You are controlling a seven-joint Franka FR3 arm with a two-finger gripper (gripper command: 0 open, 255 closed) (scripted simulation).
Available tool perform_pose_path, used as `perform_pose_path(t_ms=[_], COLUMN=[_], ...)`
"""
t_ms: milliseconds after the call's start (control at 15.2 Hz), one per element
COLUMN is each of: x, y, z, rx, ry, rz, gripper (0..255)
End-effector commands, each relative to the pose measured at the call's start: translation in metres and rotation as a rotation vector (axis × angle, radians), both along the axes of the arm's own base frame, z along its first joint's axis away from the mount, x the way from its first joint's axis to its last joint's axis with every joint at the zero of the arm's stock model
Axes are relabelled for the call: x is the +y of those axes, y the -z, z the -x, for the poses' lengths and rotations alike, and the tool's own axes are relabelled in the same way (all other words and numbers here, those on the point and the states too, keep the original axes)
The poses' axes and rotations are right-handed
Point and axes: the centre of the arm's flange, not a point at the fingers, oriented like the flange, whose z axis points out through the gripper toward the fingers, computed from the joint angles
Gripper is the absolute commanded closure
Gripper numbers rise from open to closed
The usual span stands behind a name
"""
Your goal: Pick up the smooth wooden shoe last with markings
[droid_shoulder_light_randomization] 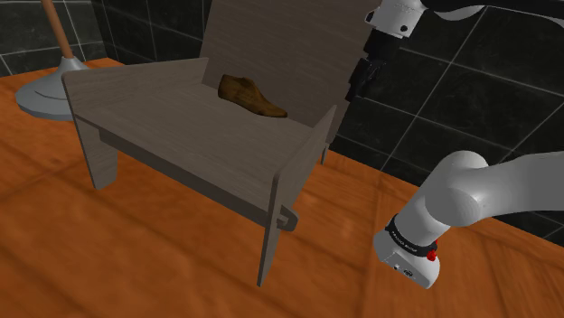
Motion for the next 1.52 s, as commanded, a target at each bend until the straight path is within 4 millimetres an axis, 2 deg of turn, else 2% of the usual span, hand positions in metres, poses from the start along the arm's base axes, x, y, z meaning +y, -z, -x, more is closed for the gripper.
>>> perform_pose_path(t_ms=[0, 726, 1452], x=[0.0, 0.011, 0.041], y=[0.0, 0.024, 0.056], z=[0.0, -0.153, -0.302], rx=[0.0, 0.055, 0.11], ry=[0.0, -0.119, -0.238], rz=[0.0, -0.031, -0.062], gripper=[0, 0, 0])
